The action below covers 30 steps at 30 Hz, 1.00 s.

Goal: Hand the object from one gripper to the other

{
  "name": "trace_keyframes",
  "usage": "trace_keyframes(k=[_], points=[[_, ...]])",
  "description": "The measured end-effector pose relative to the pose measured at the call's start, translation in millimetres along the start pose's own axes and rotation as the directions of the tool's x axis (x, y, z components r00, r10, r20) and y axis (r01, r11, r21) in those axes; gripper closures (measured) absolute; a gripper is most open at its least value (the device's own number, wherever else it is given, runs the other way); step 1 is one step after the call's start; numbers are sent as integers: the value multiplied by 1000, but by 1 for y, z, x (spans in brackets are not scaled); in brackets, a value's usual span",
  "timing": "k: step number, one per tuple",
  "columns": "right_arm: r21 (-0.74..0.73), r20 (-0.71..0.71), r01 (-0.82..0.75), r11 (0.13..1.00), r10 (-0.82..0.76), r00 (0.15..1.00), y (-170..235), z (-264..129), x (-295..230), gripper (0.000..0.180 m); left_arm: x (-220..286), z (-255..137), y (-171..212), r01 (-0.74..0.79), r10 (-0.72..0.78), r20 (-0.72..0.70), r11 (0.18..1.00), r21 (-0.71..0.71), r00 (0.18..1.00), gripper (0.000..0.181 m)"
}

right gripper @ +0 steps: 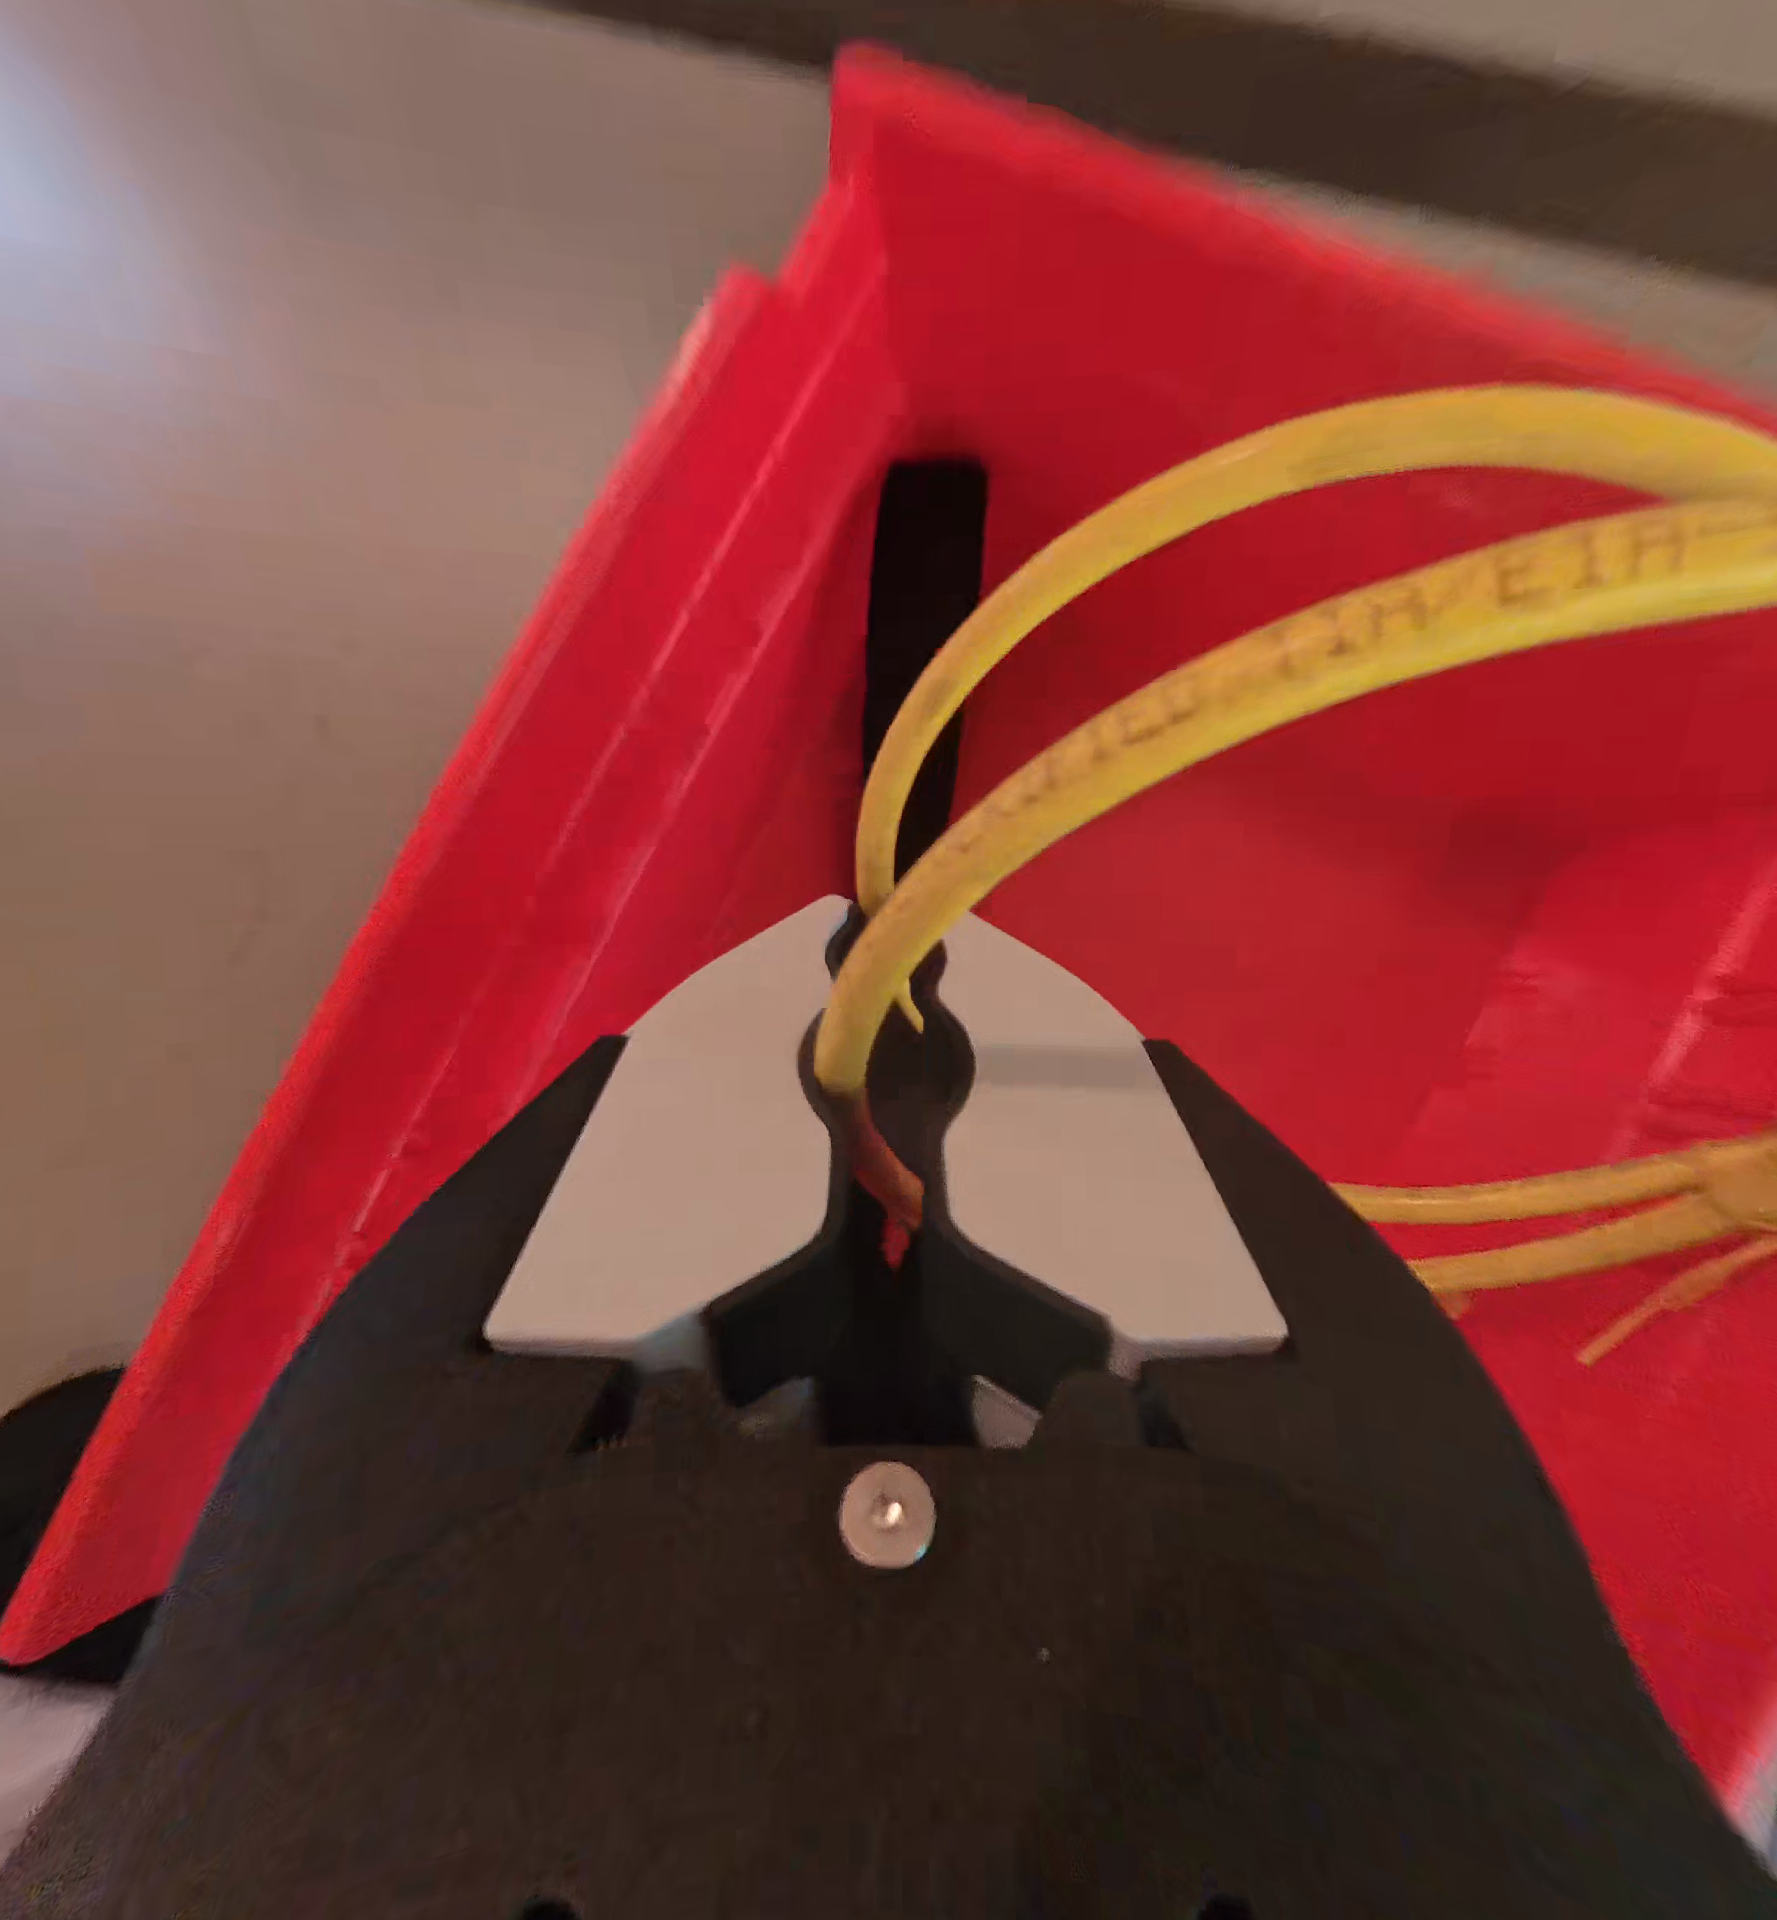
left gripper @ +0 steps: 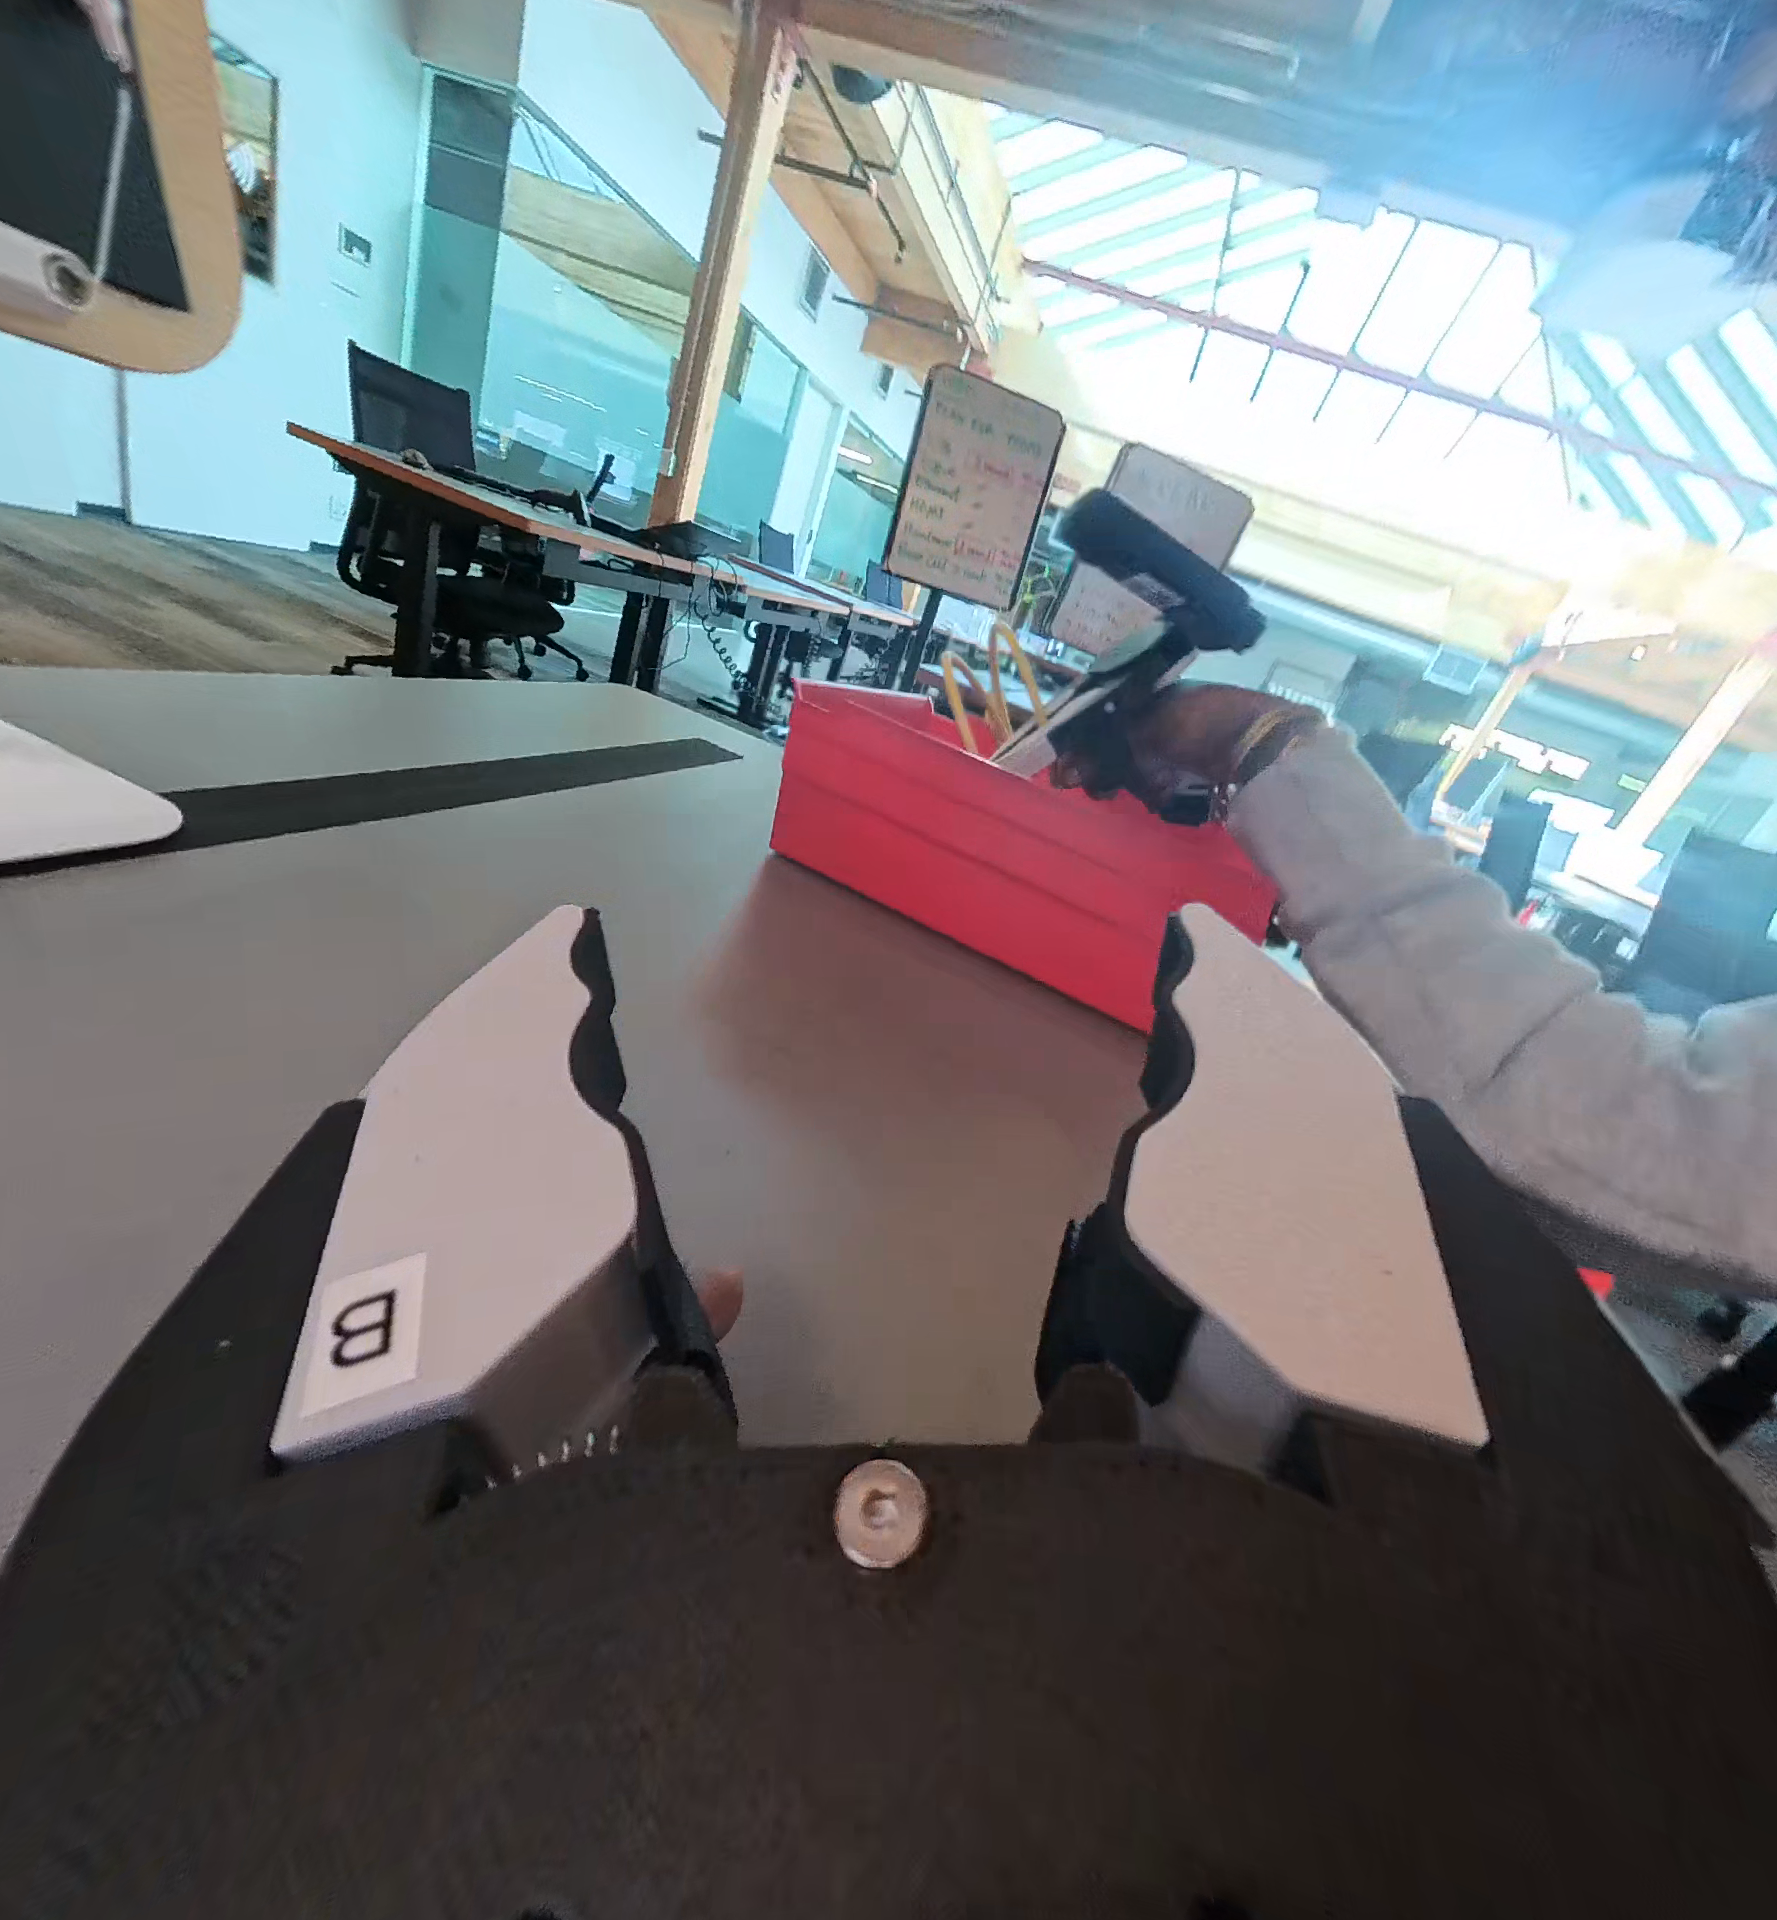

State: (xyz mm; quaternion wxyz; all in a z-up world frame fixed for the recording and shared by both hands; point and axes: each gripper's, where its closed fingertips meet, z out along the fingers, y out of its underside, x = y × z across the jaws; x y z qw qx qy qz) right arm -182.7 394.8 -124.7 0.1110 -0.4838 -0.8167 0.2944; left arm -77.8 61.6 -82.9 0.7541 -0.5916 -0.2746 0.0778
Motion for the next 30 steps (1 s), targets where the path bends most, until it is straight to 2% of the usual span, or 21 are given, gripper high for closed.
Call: trace_keyframes(k=[3,6,10,14,15,16,17,18,19,21,25,27,30], points=[[-162,33,-30,986,36,999,25,23,-1,167,5,0,0,-75,75,-4,997,3,997,82],[-172,104,-95,981,114,988,24,29,-9,159,1,-4,-6,-160,159,33,987,33,987,85],[-18,127,-123,992,124,984,2,6,-14,146,-8,-11,-13,-252,245,102,966,62,964,86],[260,15,-86,962,85,996,-21,-28,-12,93,-15,-18,-18,-352,338,171,935,54,925,87],[357,-19,-62,932,74,997,-26,-35,-15,81,-17,-19,-18,-375,362,183,926,45,914,87],[466,-61,-41,884,78,995,-30,-41,-18,80,-17,-19,-17,-391,378,188,920,38,907,88],[589,-110,-34,807,122,986,-33,-47,-18,86,-16,-19,-17,-401,388,189,915,34,902,88],[696,-157,-24,717,185,970,-31,-52,-17,83,-16,-19,-16,-410,397,191,912,31,898,88],[754,-209,-4,657,247,946,-26,-61,-14,70,-15,-18,-16,-422,409,193,906,30,892,88],[799,-320,79,596,309,896,-18,-88,-17,73,-14,-19,-14,-456,445,199,890,7,873,89],[892,-414,302,337,338,845,-9,-136,-49,85,-4,-19,-14,-529,524,184,848,-22,832,90],[893,-428,339,296,320,845,-10,-141,-61,85,2,-18,-17,-540,533,175,842,-13,828,90],[883,-433,345,317,268,861,-20,-135,-74,80,10,-15,-21,-552,545,160,834,-1,823,93]])
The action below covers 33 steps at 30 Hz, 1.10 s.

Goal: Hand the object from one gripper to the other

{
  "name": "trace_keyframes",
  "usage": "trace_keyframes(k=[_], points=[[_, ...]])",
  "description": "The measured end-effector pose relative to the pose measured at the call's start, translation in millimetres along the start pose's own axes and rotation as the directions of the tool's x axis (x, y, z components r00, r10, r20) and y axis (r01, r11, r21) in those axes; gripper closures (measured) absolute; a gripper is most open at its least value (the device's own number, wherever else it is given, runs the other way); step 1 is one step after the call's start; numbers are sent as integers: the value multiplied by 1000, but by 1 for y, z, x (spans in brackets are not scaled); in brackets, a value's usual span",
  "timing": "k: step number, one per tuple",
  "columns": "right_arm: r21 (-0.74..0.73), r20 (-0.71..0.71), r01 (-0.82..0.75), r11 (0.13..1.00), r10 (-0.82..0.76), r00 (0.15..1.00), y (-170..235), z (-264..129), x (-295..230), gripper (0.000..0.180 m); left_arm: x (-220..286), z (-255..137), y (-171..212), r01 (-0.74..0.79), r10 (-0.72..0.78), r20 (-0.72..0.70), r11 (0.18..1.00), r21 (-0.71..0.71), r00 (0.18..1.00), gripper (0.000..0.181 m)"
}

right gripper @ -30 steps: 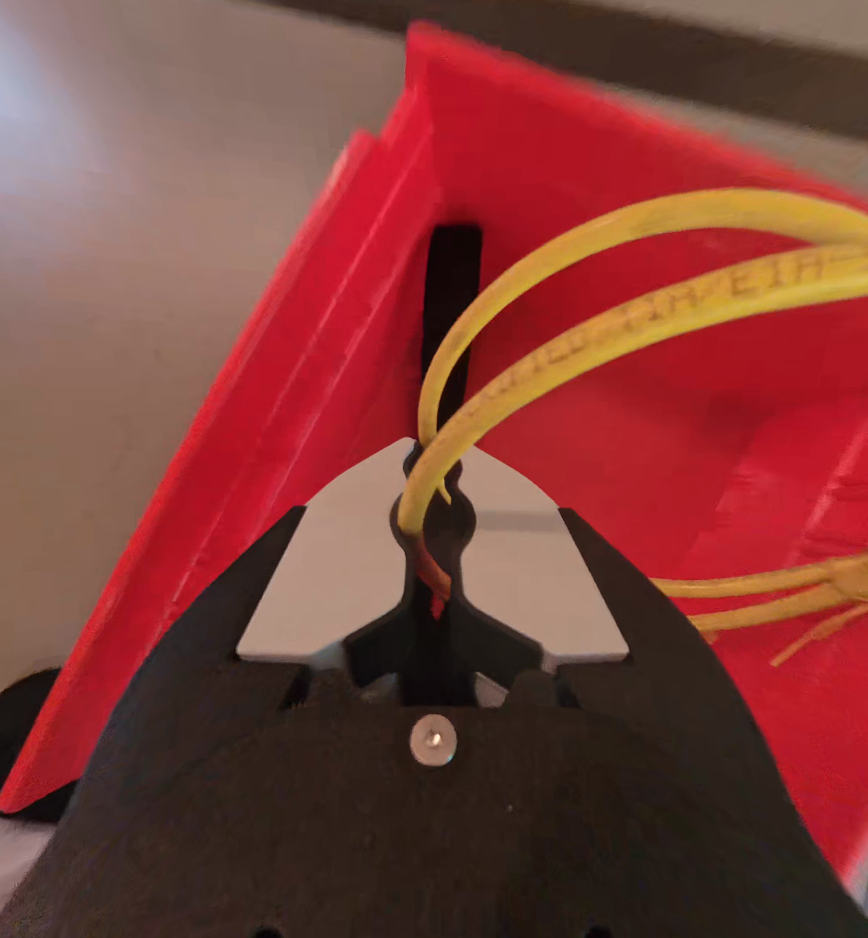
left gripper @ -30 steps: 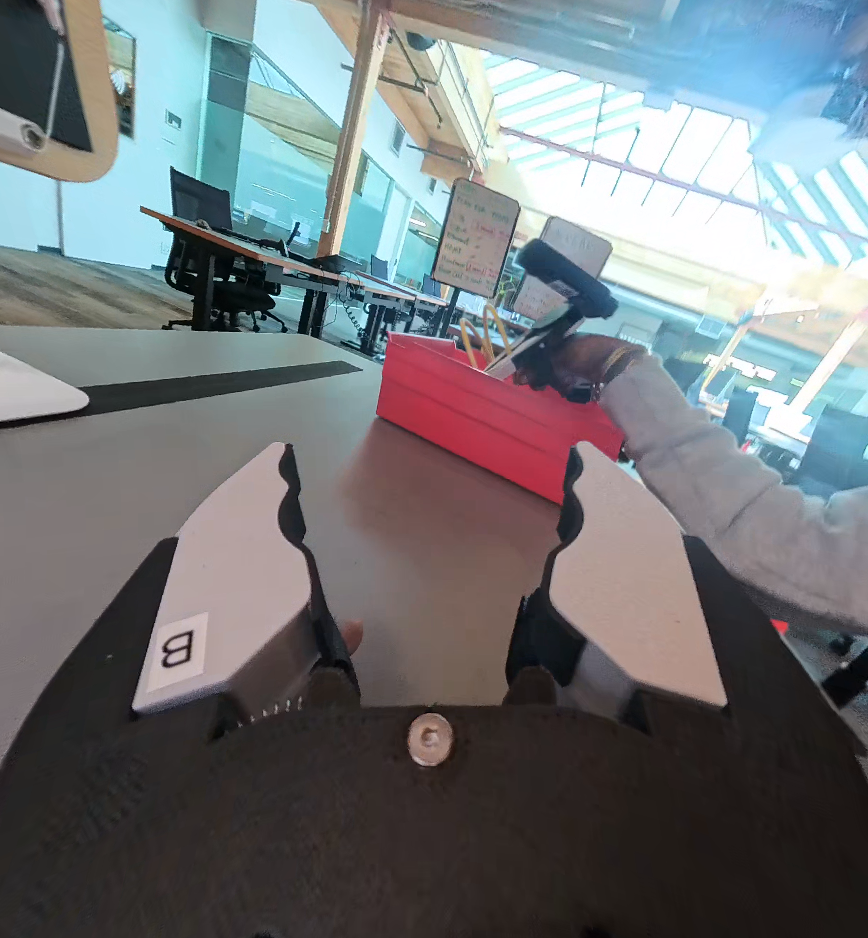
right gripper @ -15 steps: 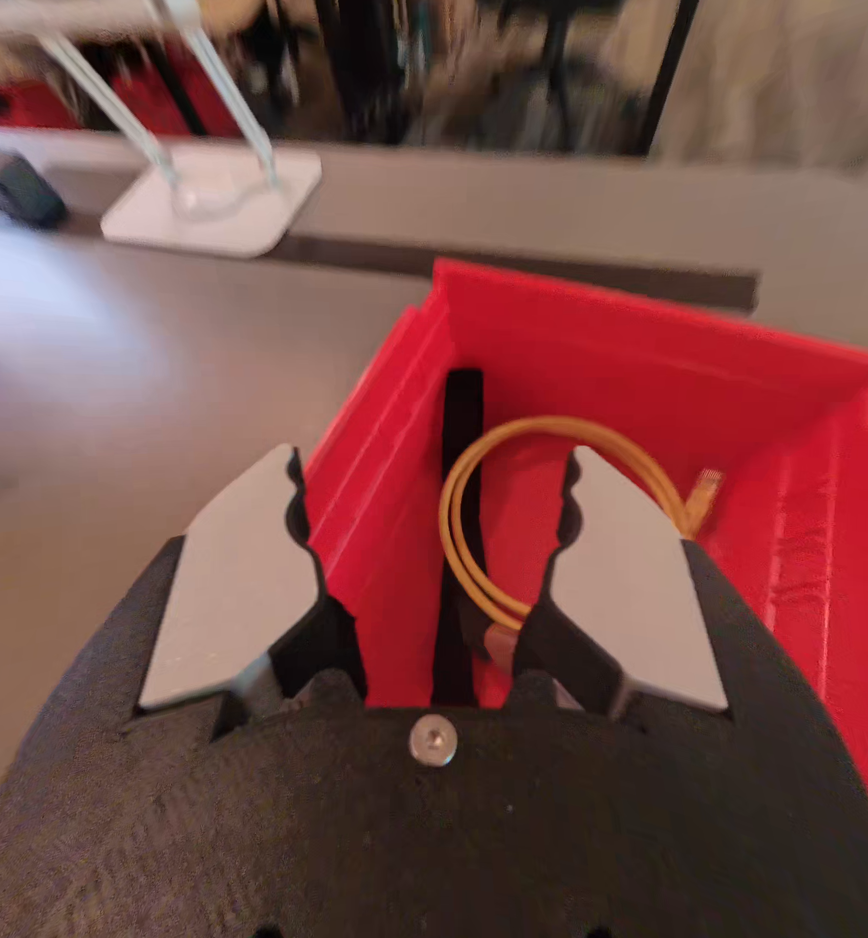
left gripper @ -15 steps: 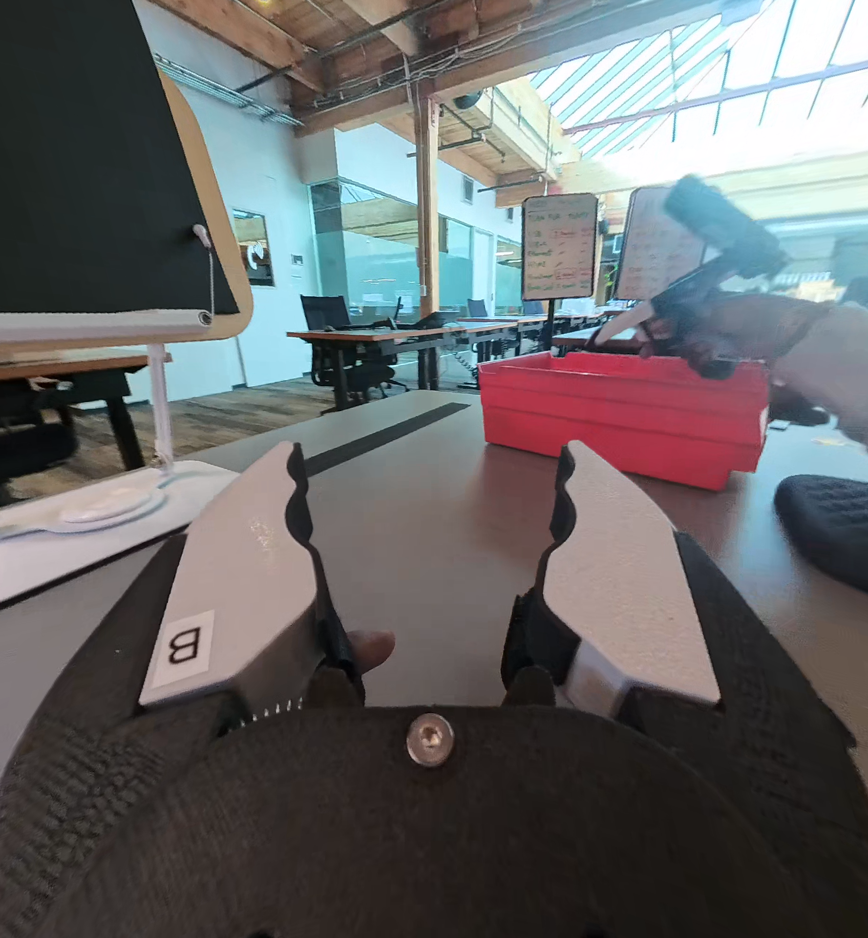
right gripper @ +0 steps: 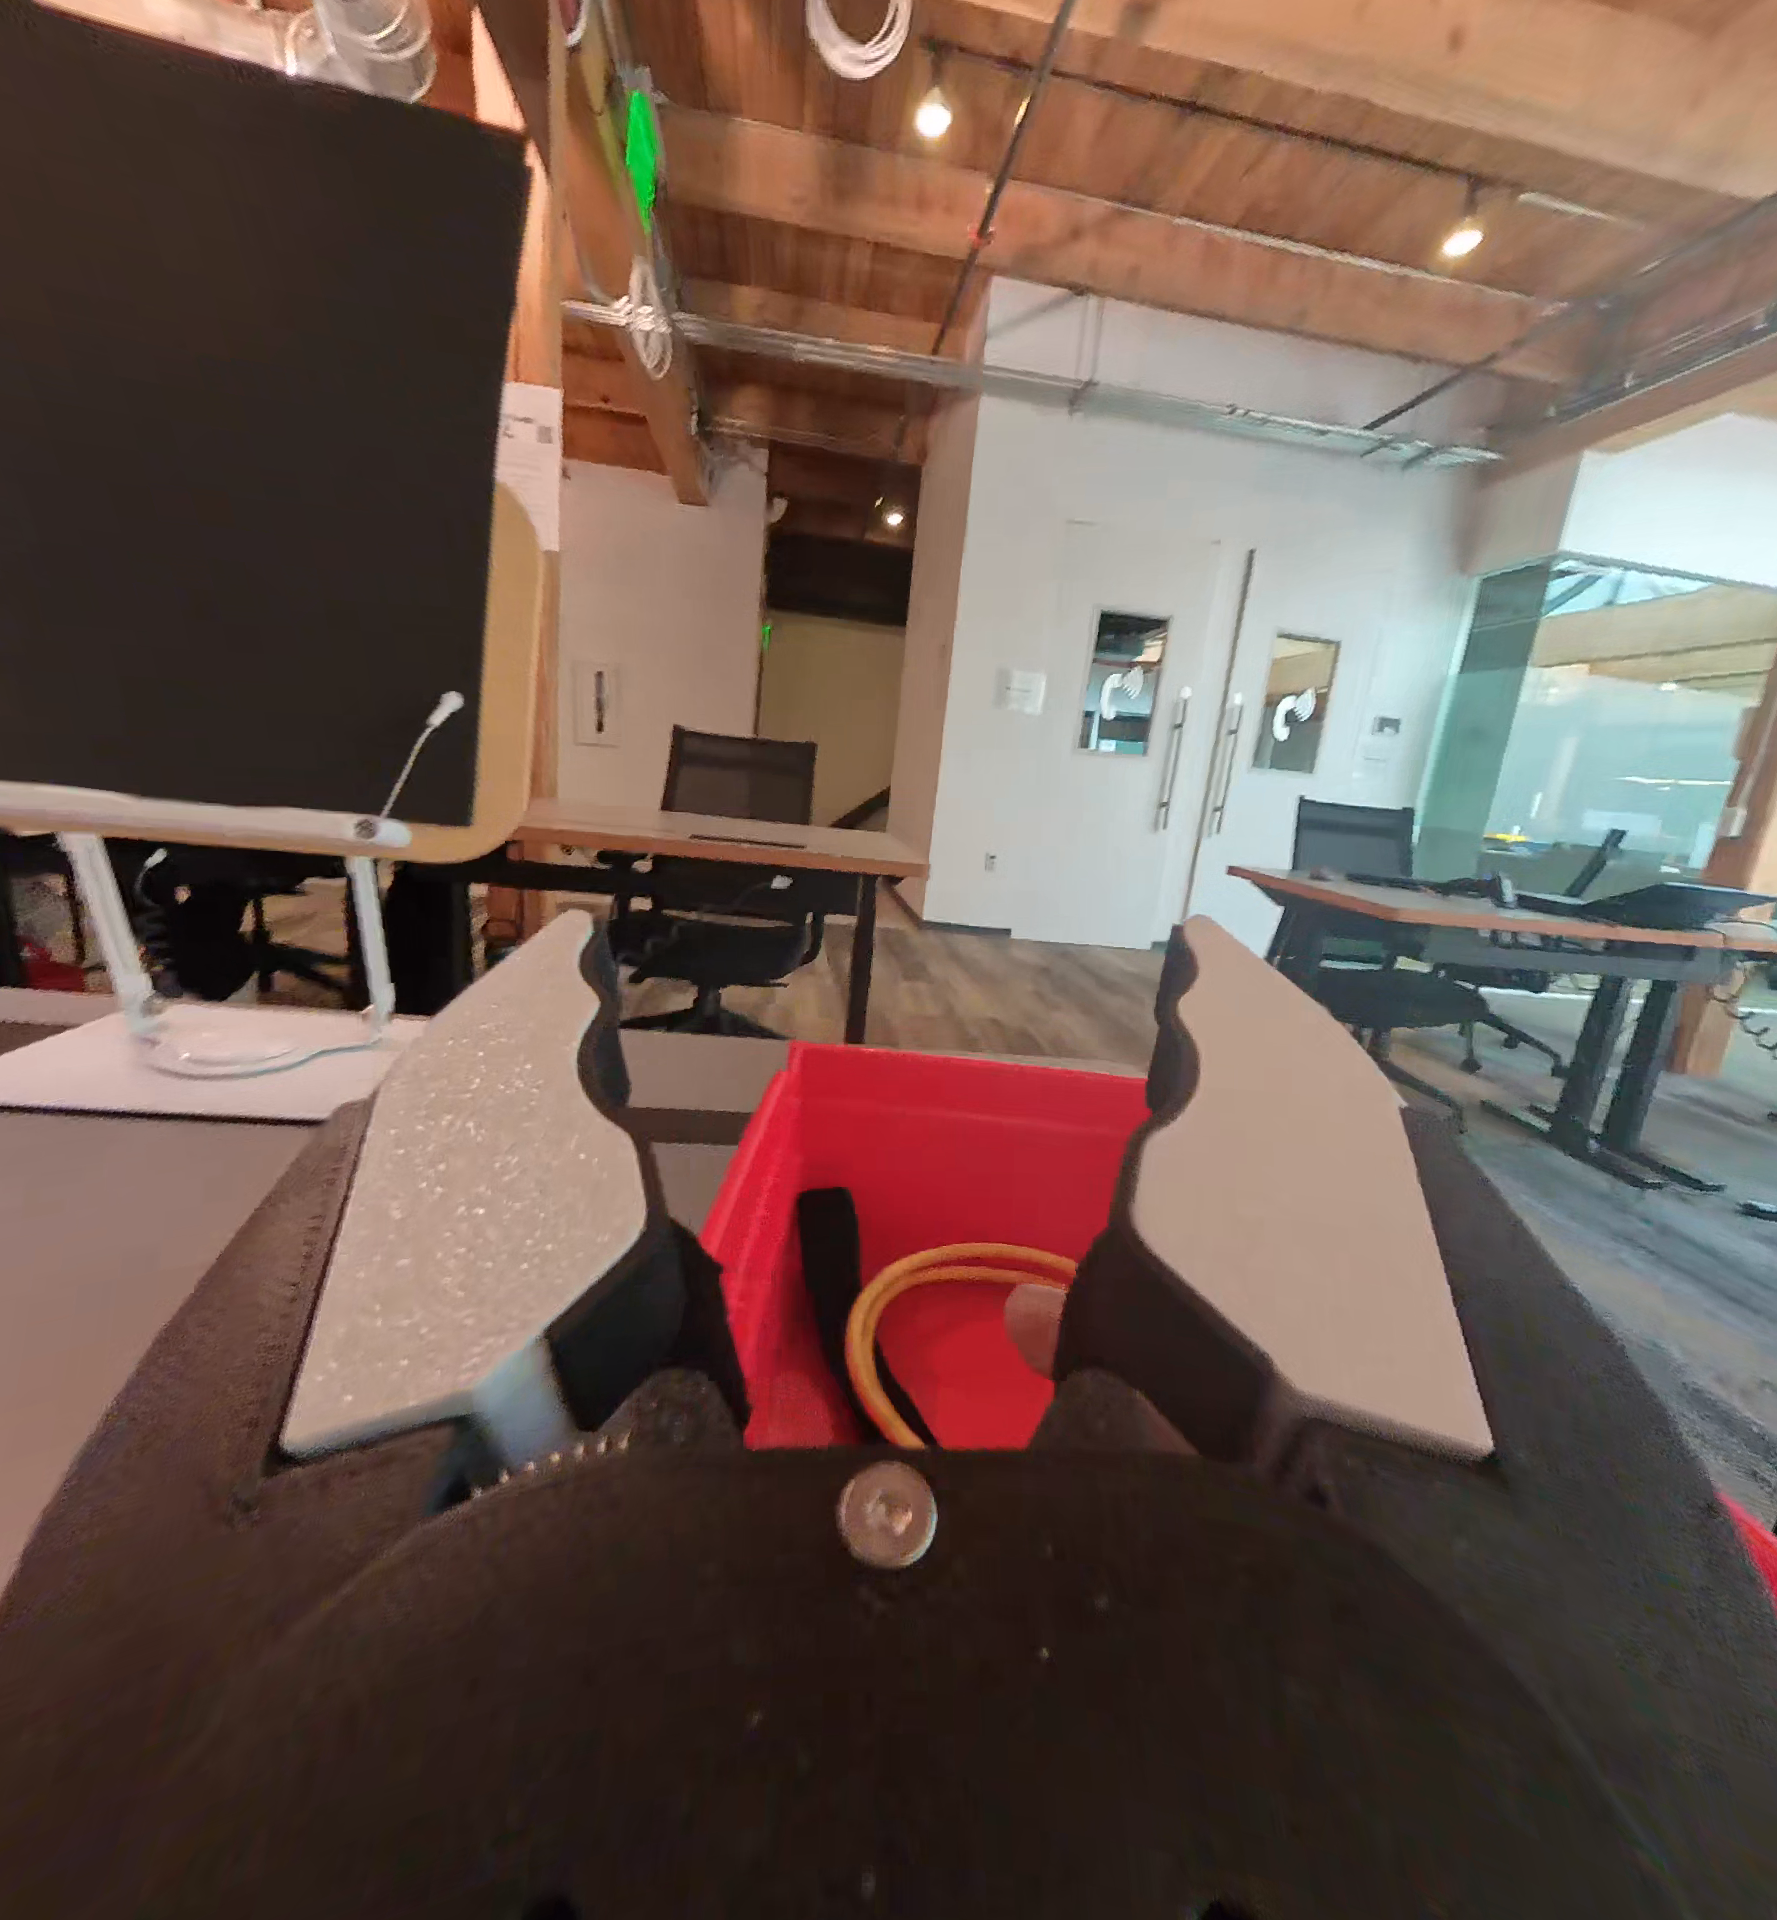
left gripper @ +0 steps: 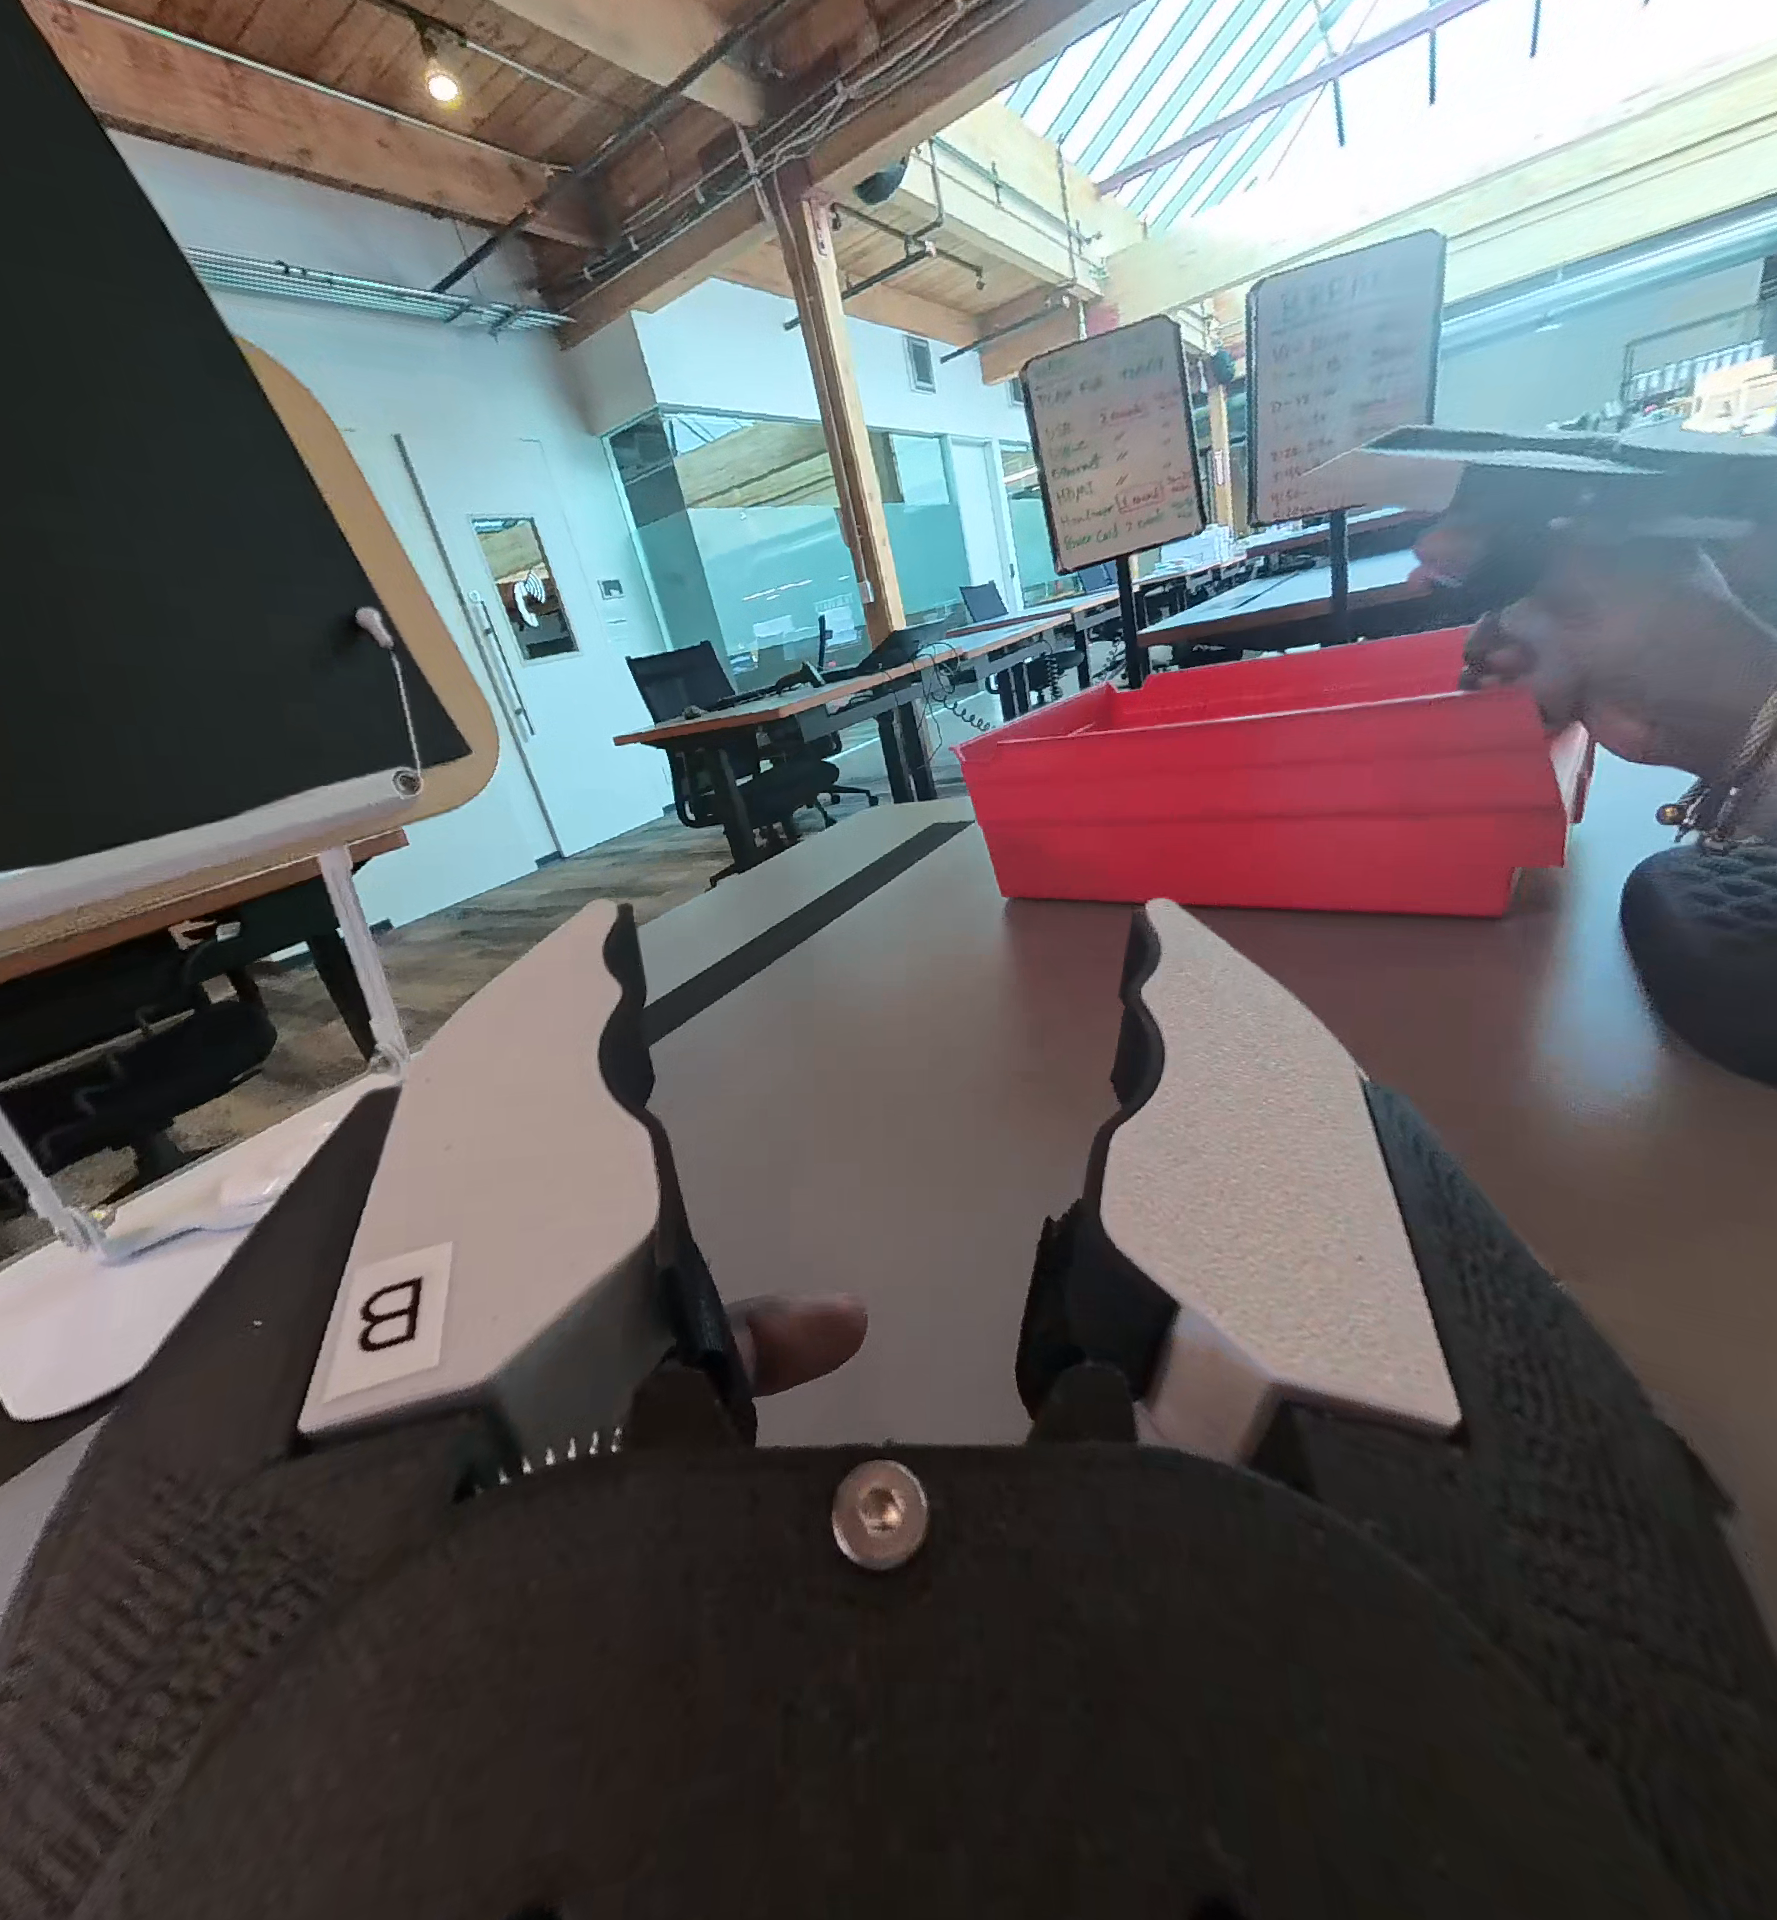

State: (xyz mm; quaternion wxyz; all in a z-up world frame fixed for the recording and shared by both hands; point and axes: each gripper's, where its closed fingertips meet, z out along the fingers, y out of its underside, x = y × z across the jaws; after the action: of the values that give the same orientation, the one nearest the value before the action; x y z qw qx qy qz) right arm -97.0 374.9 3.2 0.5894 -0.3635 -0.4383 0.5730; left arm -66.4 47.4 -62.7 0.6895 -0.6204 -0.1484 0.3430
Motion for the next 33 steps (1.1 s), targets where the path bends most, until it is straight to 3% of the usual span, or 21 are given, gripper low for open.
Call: trace_keyframes(k=[6,10,13,16,18,22,25,28,30,31,33], points=[[74,125,-9,997,0,992,-27,-5,-43,81,23,9,-8,-42,42,-50,999,-4,998,97],[194,82,74,978,-91,992,-49,-15,-50,80,26,4,-14,-191,190,-32,981,-33,981,100],[288,76,81,954,-107,991,-71,-28,-56,81,26,-11,-43,-192,192,10,981,25,981,100],[427,105,67,902,-123,987,-98,-50,-70,85,27,-42,-74,-176,168,91,980,89,982,101],[521,142,59,851,-155,978,-114,-69,-86,94,32,-70,-90,-258,243,159,963,77,957,105],[616,235,80,783,-281,930,-124,-99,-133,104,16,-147,-114,-309,271,478,951,0,835,112],[601,332,94,794,-355,874,-112,-110,-167,107,-9,-218,-88,-165,270,679,962,-216,683,113],[529,457,80,845,-363,812,-93,-117,-192,110,-32,-244,-47,131,151,700,934,-332,698,118],[464,531,73,883,-343,775,-79,-121,-203,109,-30,-253,-5,339,71,676,824,-454,733,117],[436,557,73,897,-332,761,-73,-123,-207,109,-30,-253,8,369,56,670,799,-475,740,118],[411,592,79,908,-332,734,-65,-127,-212,111,-37,-256,23,376,109,715,791,-483,690,143]])
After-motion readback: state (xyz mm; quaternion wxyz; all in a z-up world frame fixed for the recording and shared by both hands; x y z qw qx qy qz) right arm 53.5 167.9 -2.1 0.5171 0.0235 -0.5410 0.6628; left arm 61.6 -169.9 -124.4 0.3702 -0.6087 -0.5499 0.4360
